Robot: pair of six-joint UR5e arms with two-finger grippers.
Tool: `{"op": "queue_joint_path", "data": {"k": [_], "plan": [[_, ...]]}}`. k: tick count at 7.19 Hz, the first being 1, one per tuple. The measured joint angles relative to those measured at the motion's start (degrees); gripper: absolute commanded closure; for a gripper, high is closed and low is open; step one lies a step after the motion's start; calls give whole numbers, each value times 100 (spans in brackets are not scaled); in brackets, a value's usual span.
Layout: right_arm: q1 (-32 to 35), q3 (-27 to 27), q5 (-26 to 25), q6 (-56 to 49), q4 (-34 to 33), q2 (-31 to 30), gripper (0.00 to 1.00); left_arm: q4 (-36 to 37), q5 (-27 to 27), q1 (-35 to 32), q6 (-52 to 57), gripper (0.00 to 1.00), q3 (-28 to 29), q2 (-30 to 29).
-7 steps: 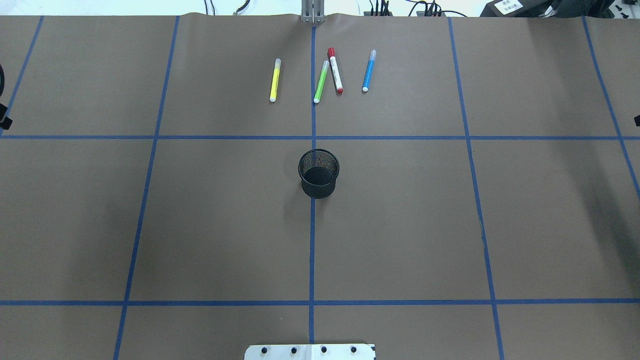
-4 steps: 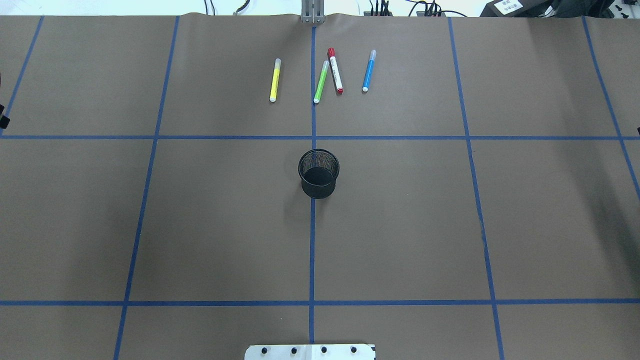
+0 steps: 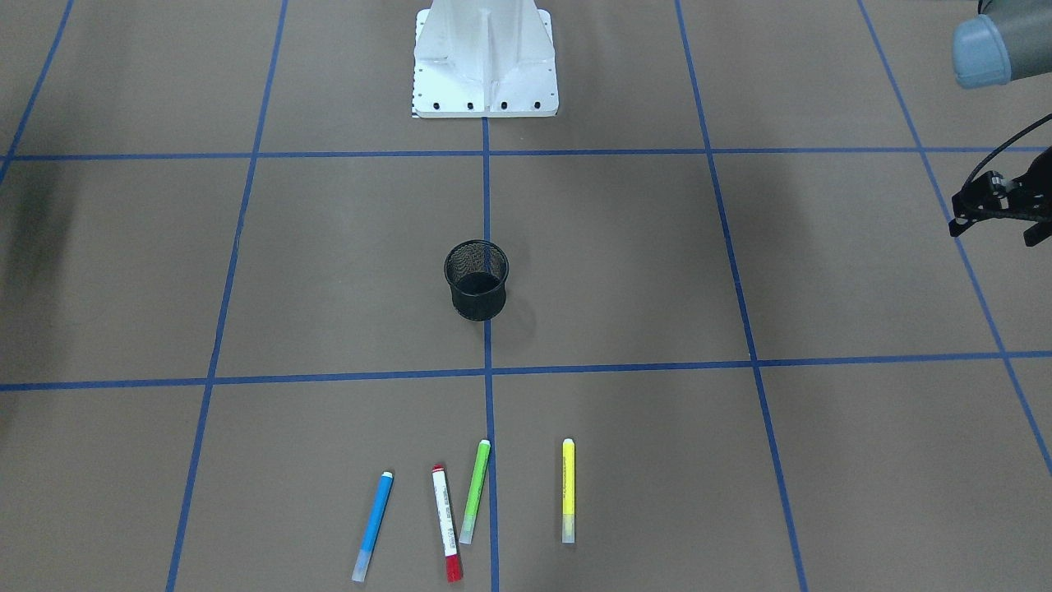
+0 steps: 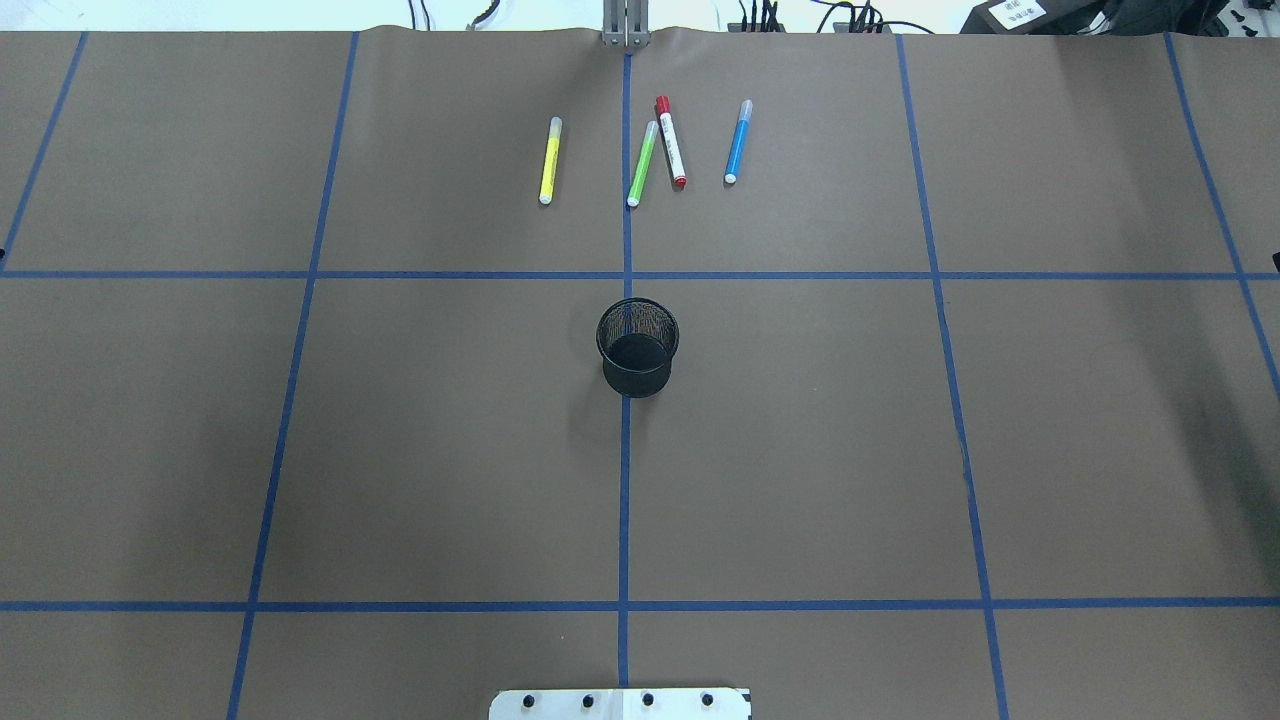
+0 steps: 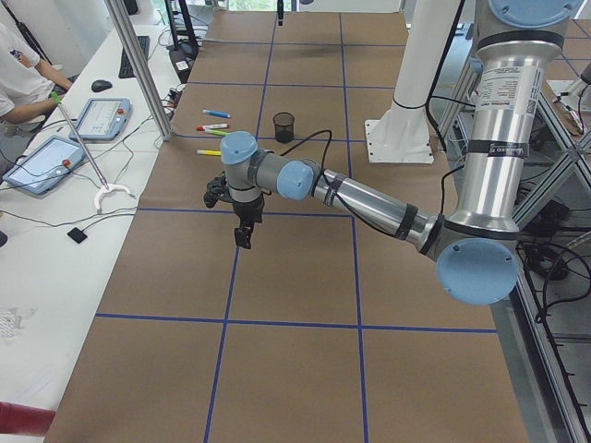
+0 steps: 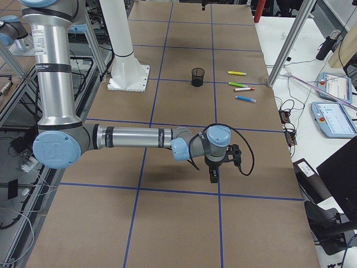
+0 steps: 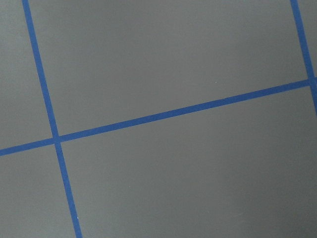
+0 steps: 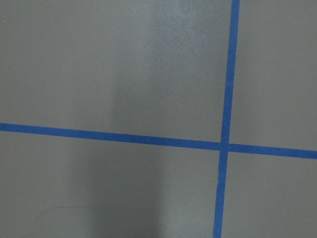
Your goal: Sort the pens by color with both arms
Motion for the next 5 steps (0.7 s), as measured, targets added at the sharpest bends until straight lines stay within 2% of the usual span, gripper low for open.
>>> {"op": "queue_joint_path", "data": {"k": [3, 5], "plan": [[33, 523, -33, -1, -811, 168, 0, -88, -51, -80, -34, 1, 452, -34], [43, 708, -54, -4, -1015, 183, 0, -85, -226, -100, -37, 1, 301, -31]]}}
